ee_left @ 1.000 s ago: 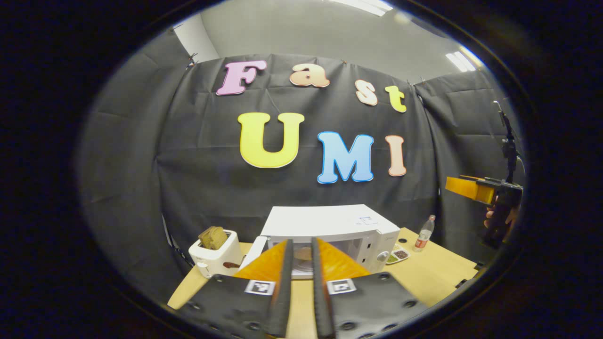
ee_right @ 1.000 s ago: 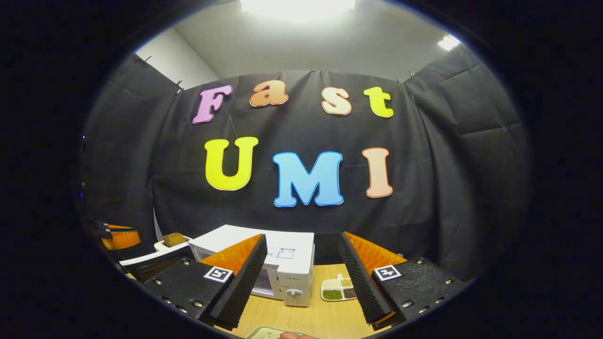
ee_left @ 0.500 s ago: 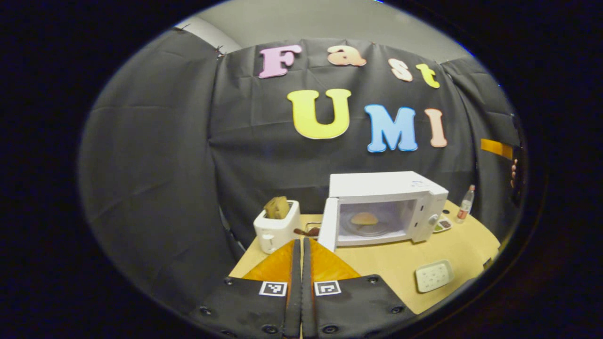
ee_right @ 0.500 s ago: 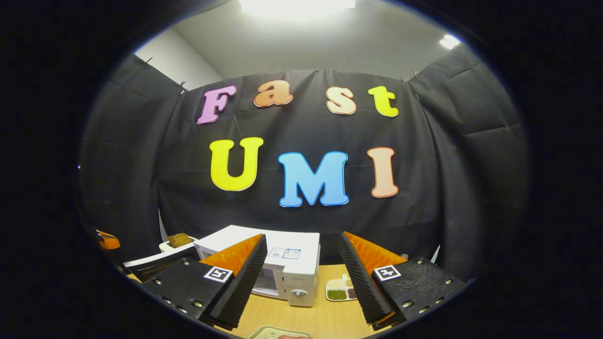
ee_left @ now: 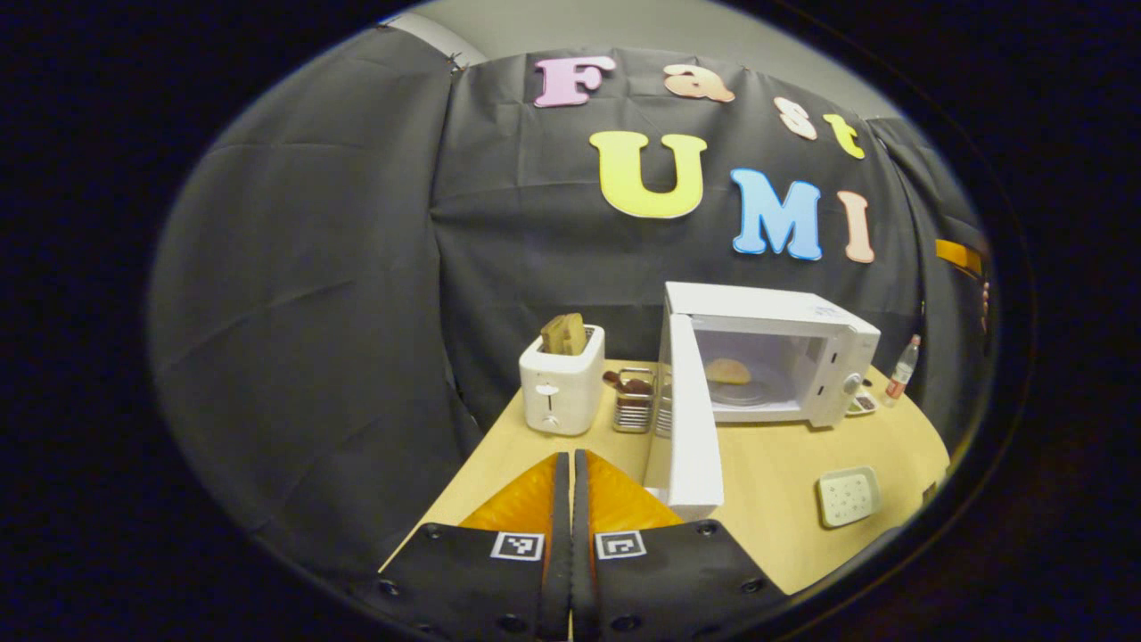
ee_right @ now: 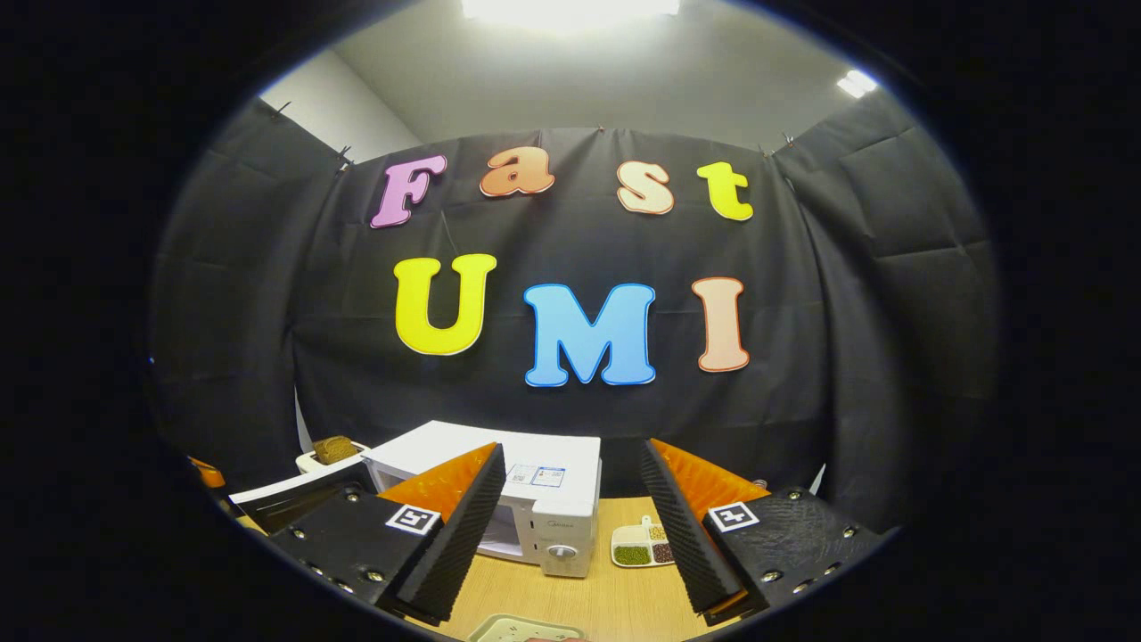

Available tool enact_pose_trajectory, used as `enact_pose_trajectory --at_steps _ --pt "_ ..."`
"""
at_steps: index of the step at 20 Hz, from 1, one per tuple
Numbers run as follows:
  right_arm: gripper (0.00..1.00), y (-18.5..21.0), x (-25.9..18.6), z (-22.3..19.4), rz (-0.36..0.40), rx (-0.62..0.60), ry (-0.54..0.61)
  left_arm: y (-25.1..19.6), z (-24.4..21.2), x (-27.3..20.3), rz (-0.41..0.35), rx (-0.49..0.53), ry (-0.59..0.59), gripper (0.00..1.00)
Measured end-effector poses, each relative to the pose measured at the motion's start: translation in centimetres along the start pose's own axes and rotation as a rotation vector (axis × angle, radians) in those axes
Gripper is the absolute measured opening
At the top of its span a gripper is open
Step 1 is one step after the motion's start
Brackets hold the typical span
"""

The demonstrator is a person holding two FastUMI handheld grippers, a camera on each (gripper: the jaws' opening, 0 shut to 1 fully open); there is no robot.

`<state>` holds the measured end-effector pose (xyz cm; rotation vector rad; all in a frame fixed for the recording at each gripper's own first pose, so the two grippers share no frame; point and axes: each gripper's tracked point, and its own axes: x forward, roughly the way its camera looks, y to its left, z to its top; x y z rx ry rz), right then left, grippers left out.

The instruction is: Open the microwave oven with the left hand, put the food in, and close the microwave oven.

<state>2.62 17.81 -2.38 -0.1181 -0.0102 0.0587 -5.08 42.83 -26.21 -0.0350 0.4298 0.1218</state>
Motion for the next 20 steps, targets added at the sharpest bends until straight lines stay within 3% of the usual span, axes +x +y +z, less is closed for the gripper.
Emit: enact_pose_trajectory --at_steps 11,20 --pt "0.93 -0.7 0.5 -0.1 0.028 -0.014 0.006 -8.0 -2.3 -1.1 -0.14 -0.009 0.045 0.07" --pt "0.93 -2.1 0.0 0.1 0.028 -0.037 0.017 -20.1 -1.5 -1.3 -0.373 0.051 0.067 0.07"
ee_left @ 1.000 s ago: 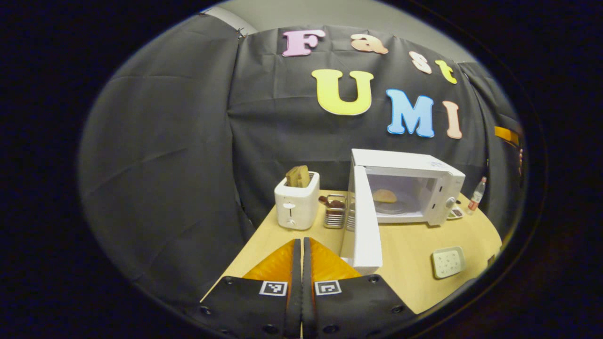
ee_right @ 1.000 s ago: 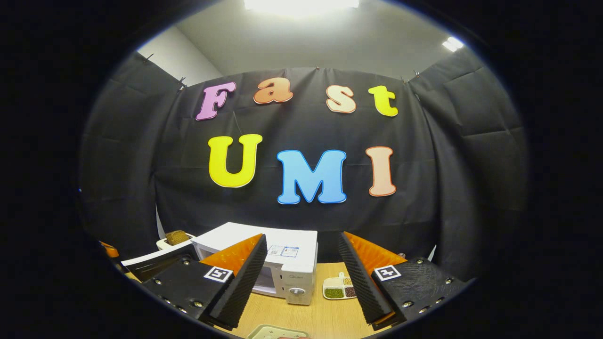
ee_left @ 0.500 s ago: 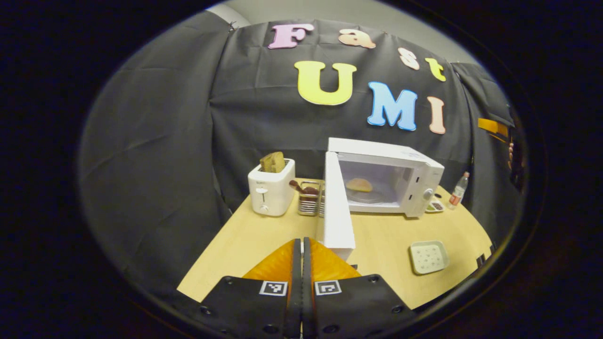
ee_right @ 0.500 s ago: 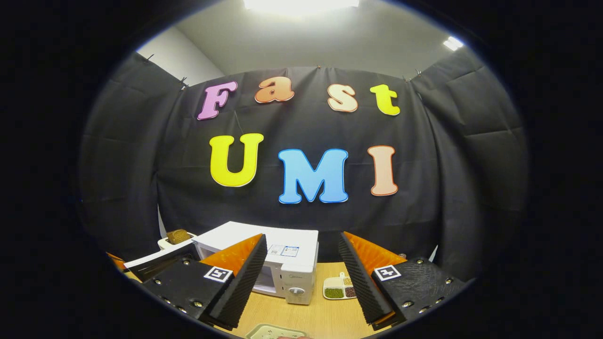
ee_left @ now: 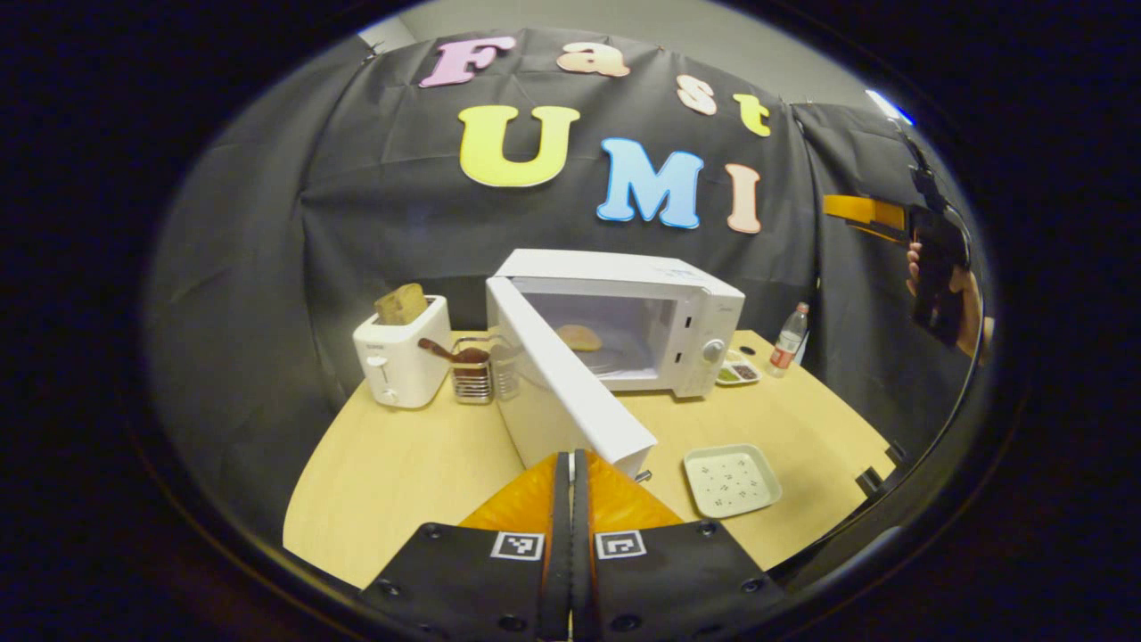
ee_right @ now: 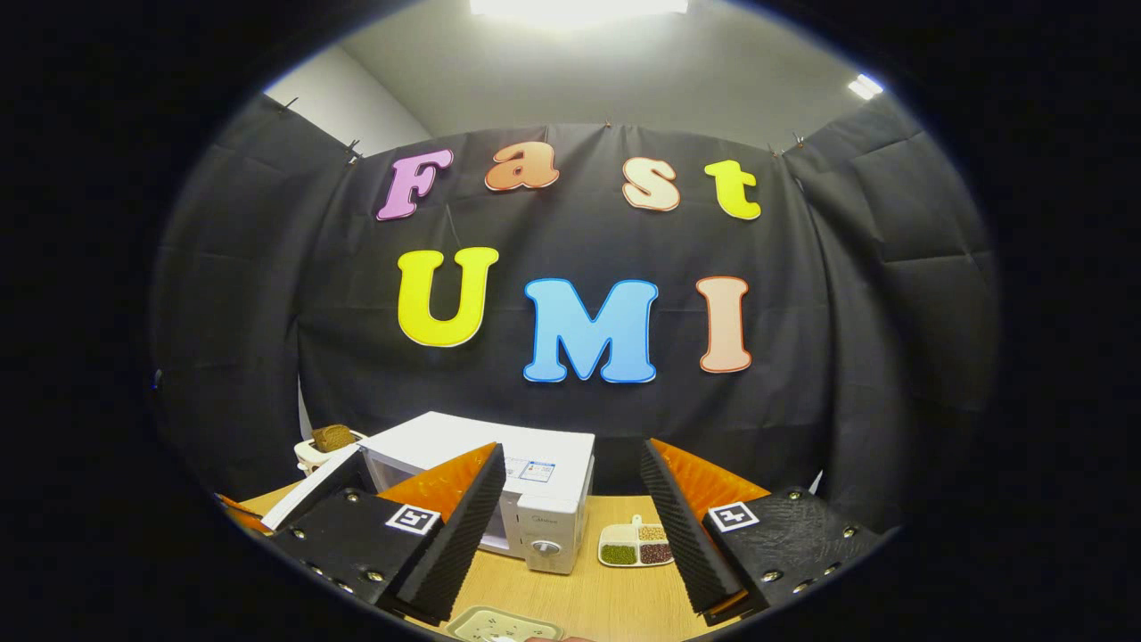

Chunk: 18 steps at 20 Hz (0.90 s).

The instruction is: Open the microwave oven with the left hand, put the food in, and close the microwave oven.

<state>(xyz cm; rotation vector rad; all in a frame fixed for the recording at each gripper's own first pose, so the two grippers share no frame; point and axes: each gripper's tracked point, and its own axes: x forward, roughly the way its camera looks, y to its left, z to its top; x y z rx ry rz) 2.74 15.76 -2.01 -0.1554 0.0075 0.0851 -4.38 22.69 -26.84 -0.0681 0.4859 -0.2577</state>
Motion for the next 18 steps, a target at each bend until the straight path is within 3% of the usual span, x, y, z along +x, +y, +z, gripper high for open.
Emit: enact_pose_trajectory --at_steps 11,18 --pt "0.94 -6.1 -1.3 -0.2 -0.124 -0.009 0.008 -8.0 3.6 6.2 -0.2 0.091 -0.003 0.07" --pt "0.94 -8.6 -2.0 -0.7 -0.199 -0.001 0.021 -11.2 5.1 10.0 -0.245 0.116 -0.016 0.07"
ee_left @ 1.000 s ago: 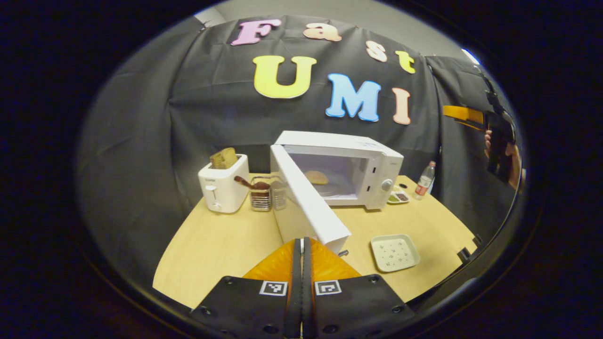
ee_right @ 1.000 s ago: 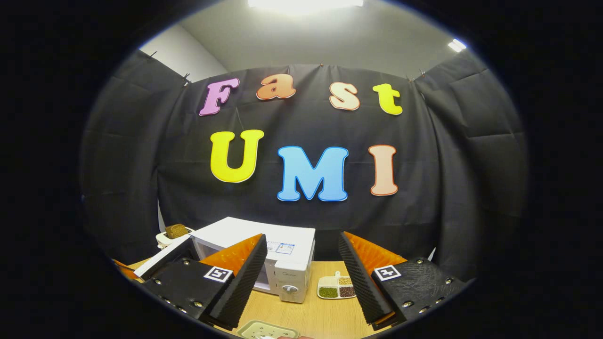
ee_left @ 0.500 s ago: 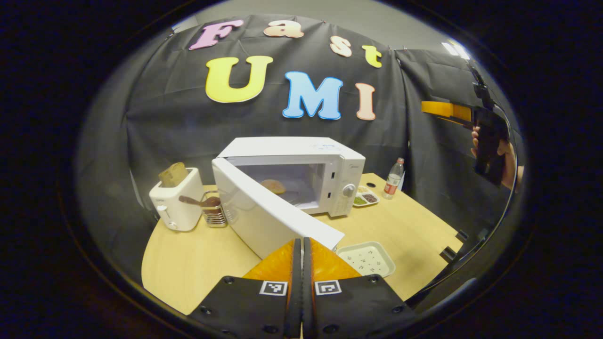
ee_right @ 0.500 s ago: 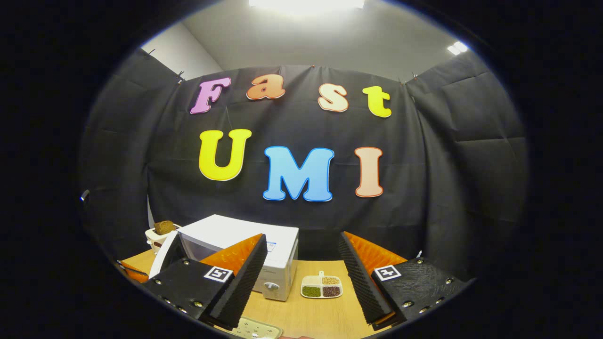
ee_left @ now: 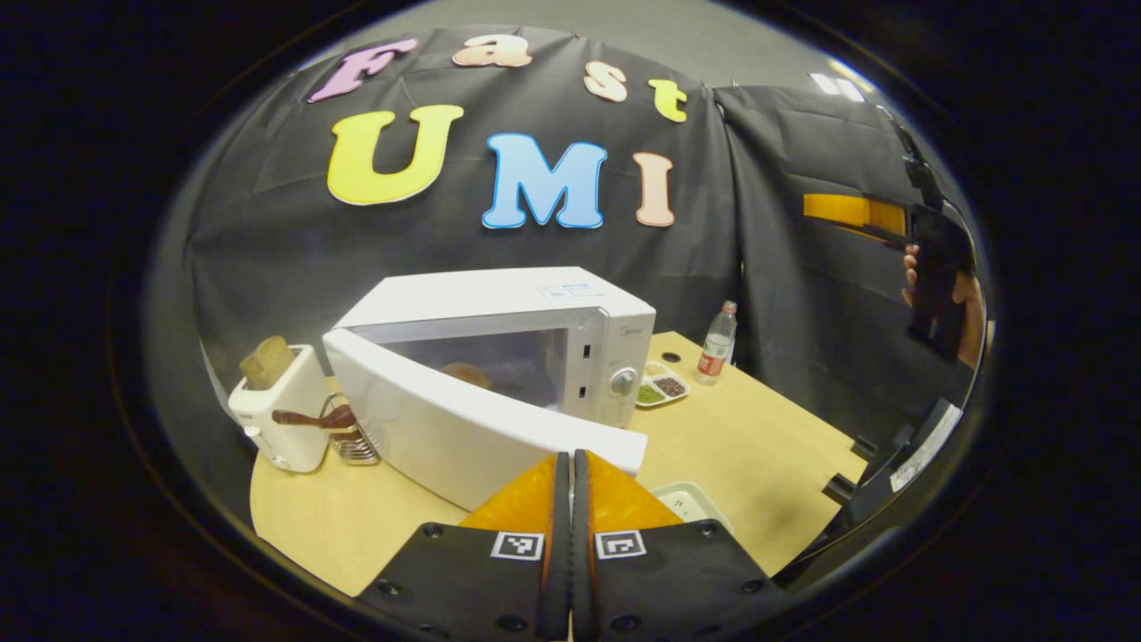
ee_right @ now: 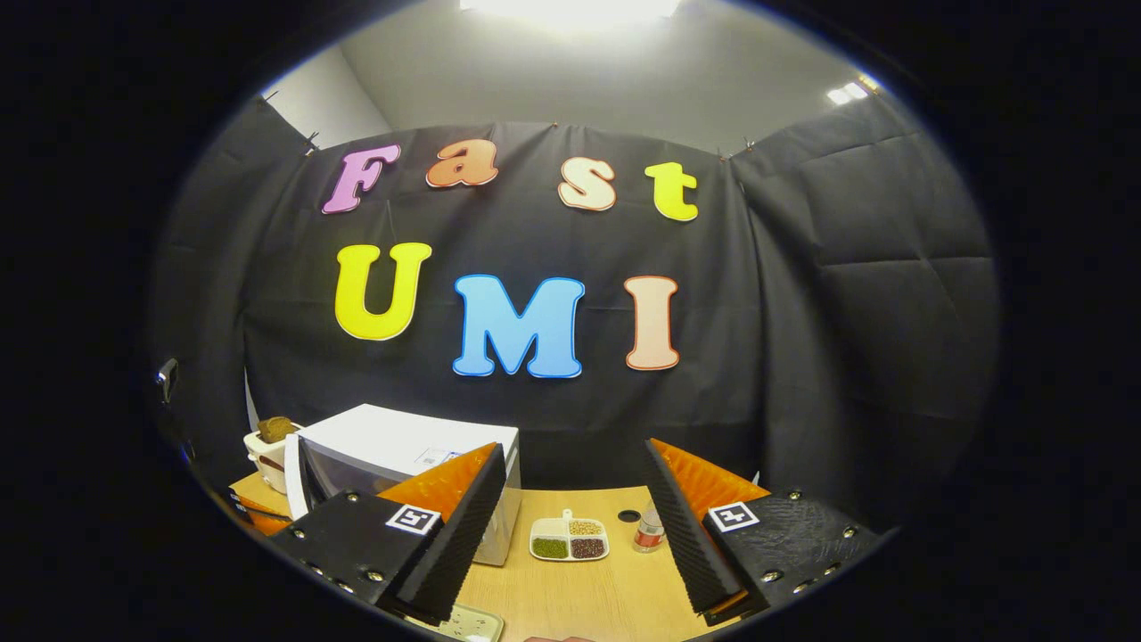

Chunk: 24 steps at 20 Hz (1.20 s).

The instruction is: Open the microwave oven with the left hand, put the food in, and close the microwave oven.

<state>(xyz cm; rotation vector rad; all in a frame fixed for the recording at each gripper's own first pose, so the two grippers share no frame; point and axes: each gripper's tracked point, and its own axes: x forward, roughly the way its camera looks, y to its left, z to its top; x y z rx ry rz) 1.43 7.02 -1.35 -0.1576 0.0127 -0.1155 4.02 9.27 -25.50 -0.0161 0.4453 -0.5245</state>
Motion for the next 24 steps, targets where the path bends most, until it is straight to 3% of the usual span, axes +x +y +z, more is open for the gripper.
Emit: enact_pose_trajectory --at_steps 12,24 --pt "0.94 -1.4 0.5 -0.5 -0.048 0.003 0.013 -1.1 1.9 7.6 -0.048 0.027 0.015 0.07" --pt "0.94 -2.9 1.8 -1.9 -0.06 0.026 0.053 -1.8 3.7 12.9 -0.003 -0.01 0.023 0.07"
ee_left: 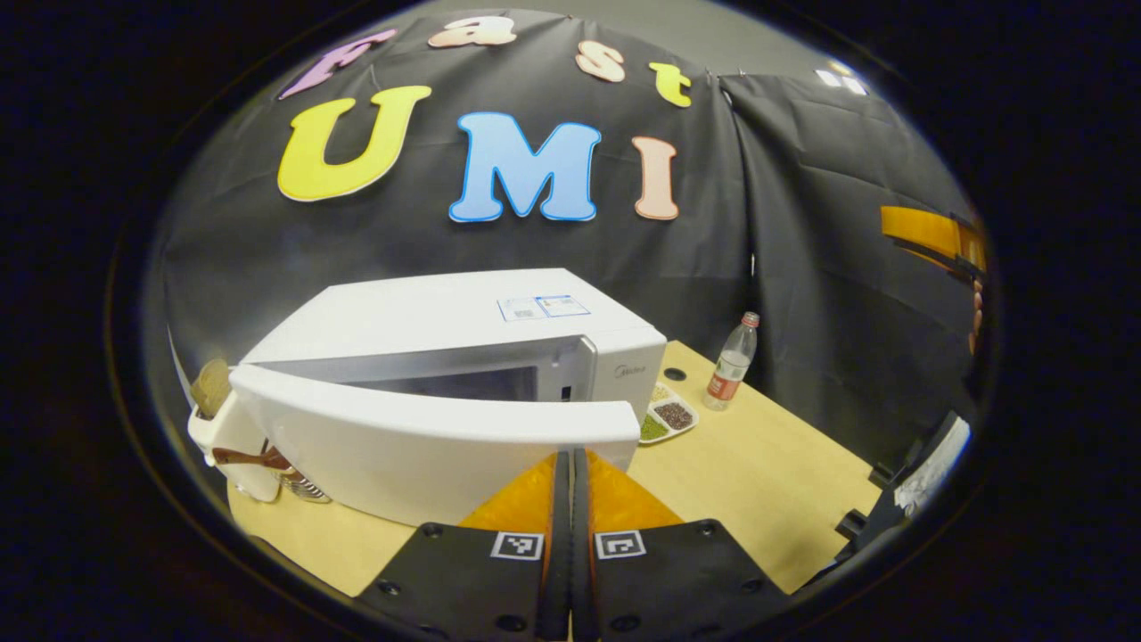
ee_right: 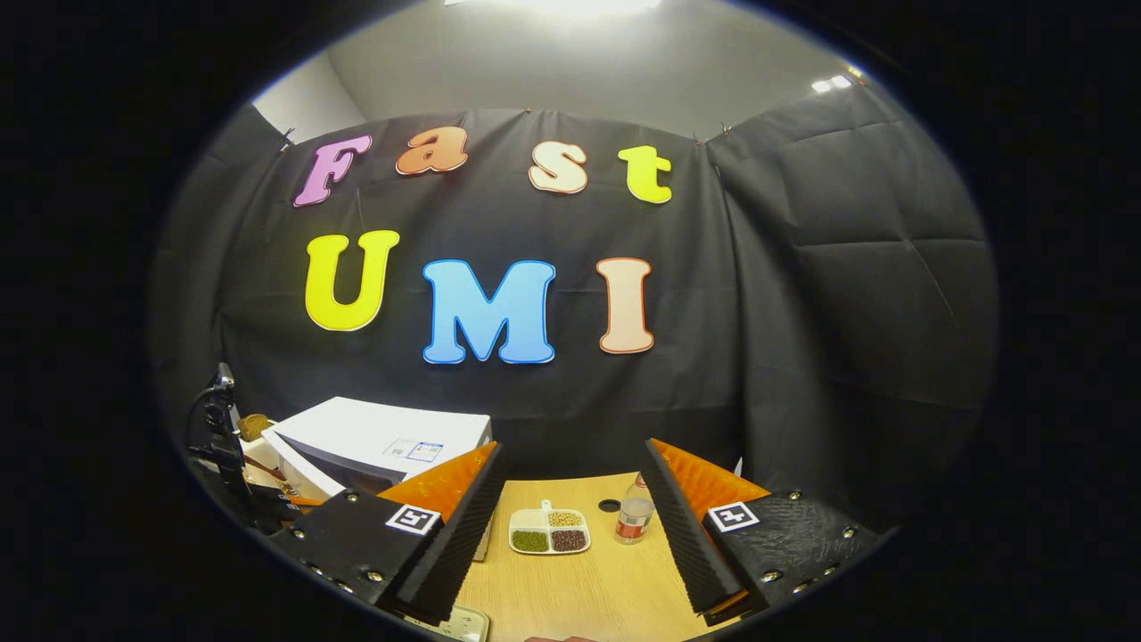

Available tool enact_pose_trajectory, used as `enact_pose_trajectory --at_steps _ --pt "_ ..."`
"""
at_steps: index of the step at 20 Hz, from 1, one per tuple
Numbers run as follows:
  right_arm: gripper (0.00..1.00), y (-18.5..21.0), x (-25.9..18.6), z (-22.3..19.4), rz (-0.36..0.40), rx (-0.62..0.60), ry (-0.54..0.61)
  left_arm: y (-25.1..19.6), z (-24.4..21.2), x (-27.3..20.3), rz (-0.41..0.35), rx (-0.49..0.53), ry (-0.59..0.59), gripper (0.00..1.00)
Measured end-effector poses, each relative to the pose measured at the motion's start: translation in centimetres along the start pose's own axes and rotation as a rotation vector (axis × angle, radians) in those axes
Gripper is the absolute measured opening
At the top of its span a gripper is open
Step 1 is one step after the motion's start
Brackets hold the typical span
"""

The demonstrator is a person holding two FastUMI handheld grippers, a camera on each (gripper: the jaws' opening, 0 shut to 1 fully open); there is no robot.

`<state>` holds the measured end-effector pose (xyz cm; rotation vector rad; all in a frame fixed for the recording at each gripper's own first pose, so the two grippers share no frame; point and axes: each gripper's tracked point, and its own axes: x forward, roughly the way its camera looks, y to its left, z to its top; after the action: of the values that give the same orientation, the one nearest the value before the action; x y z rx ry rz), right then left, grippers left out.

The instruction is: Open the microwave oven with the left hand, put the food in, and close the microwave oven.

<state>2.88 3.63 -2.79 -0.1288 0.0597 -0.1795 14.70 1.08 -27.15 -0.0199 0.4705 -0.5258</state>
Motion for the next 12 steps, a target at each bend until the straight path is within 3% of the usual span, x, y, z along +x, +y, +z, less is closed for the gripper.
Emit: enact_pose_trajectory --at_steps 12 --pt "0.94 -0.1 0.6 0.0 0.002 0.032 0.007 0.0 1.7 3.5 0.043 -0.013 0.032 0.07"
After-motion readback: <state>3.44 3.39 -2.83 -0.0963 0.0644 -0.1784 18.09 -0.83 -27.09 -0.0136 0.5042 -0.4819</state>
